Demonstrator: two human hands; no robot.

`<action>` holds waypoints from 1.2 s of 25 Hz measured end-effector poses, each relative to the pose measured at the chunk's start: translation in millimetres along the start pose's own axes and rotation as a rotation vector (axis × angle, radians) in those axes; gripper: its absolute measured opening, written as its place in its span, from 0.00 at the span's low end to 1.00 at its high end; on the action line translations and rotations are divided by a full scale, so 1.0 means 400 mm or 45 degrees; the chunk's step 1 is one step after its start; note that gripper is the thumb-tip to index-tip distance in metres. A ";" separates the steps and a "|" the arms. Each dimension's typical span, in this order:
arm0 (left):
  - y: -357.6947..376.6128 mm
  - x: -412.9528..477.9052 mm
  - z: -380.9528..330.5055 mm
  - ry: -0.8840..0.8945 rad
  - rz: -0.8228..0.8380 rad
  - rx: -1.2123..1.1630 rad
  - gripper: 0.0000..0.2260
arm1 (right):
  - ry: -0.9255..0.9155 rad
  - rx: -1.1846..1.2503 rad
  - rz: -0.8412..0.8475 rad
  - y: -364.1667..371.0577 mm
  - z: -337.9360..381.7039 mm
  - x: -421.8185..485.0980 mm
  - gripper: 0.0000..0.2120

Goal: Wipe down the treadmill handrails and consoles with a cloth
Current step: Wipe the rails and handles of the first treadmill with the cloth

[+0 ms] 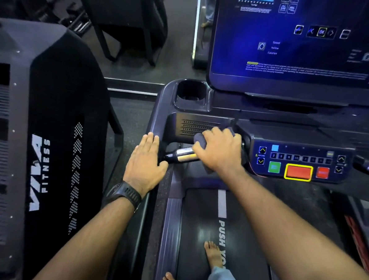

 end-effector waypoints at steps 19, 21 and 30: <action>-0.006 -0.006 -0.002 -0.020 -0.001 -0.075 0.34 | 0.127 -0.009 0.125 -0.008 0.019 0.016 0.20; -0.009 -0.006 -0.002 -0.026 0.005 -0.091 0.34 | 0.077 -0.016 -0.020 -0.011 0.053 -0.008 0.20; -0.010 -0.004 0.010 -0.011 -0.054 -0.183 0.30 | -0.043 0.059 0.226 0.025 0.170 0.037 0.20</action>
Point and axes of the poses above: each hand's wrist, its own x-axis towards the middle knuckle, its own y-axis out of the palm, z = x × y, the point moved 8 cm from there along x, towards the middle knuckle, and after that the axes turned 4 degrees about y, right-handed, at the moved point
